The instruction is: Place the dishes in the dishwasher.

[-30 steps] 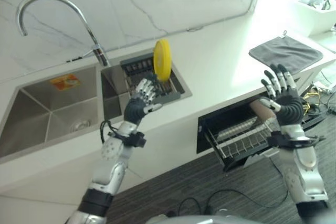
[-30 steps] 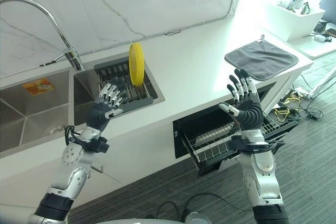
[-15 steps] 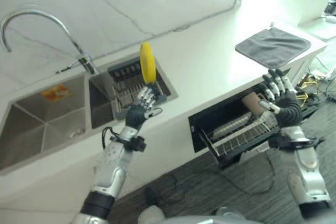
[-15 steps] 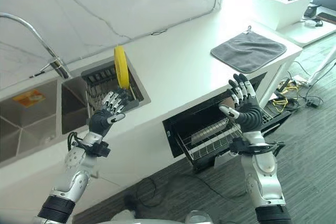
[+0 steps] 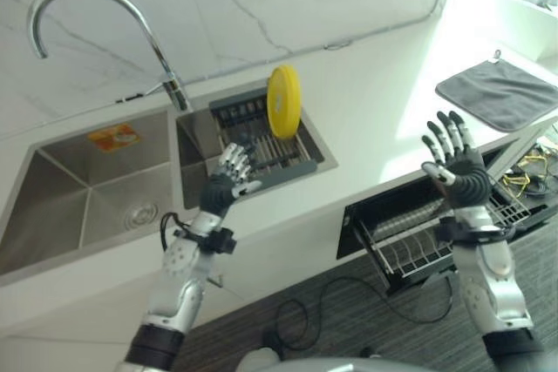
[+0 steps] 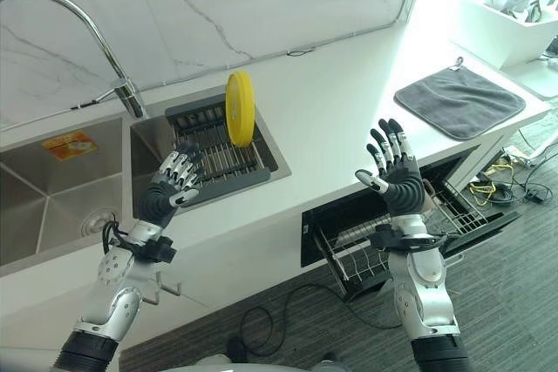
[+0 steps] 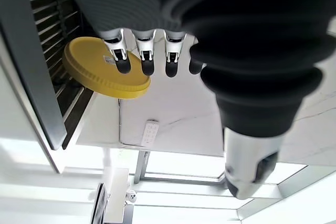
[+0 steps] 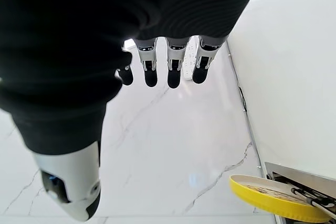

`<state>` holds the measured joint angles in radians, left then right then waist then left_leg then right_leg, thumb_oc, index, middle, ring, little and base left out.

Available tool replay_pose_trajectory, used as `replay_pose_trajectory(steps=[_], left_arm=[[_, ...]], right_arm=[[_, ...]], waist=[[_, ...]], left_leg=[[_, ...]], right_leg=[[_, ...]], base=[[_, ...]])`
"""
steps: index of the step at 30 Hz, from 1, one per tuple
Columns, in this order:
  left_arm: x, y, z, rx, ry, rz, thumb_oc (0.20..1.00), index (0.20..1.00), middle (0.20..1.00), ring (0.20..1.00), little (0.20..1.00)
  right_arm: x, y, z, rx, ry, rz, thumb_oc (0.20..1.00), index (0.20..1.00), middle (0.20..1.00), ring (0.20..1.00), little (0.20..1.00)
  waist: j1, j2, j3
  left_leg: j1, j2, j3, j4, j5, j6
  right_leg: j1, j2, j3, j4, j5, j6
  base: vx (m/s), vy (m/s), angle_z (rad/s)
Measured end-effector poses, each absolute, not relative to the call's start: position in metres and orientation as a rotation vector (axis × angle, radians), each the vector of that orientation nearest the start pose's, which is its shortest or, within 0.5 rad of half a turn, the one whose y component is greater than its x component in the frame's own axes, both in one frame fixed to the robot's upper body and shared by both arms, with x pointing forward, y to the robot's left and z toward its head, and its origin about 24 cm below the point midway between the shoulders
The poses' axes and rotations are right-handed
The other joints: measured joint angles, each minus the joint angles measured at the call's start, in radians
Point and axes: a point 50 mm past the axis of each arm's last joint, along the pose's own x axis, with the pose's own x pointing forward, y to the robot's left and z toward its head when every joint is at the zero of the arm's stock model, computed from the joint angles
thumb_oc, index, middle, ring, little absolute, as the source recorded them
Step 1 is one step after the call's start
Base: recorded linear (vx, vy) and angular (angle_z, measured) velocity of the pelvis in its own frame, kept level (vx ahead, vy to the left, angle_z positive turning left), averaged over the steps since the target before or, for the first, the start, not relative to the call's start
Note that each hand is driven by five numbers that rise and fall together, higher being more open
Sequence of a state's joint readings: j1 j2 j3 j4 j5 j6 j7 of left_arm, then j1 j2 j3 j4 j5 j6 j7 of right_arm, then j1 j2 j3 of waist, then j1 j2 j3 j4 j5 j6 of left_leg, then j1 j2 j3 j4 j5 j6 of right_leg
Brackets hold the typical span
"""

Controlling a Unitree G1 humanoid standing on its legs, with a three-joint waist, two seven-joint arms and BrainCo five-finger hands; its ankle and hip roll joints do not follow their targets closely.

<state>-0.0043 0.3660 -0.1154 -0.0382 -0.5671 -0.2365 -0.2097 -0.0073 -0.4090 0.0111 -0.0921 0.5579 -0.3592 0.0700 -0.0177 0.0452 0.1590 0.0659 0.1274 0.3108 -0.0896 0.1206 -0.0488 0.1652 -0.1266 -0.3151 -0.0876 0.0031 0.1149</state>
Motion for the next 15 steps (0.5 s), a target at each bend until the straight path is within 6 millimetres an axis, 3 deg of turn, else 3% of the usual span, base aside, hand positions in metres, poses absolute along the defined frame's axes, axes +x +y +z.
replay_pose_trajectory(steps=[15], left_arm=[[0.2491, 0.182, 0.0801, -0.193, -0.244, -0.3, 1.0, 1.0, 1.0, 1.0, 1.0]], right_arm=[[0.2477, -0.2141, 0.1224, 0.047, -0.468, 0.096, 1.0, 1.0, 1.0, 1.0, 1.0]], waist=[[0.004, -0.008, 0.0]], left_leg=[[-0.005, -0.004, 0.0, 0.0, 0.0, 0.0]], right_leg=[[0.001, -0.003, -0.002, 0.0, 0.007, 0.0]], base=[[0.01, 0.0, 0.0]])
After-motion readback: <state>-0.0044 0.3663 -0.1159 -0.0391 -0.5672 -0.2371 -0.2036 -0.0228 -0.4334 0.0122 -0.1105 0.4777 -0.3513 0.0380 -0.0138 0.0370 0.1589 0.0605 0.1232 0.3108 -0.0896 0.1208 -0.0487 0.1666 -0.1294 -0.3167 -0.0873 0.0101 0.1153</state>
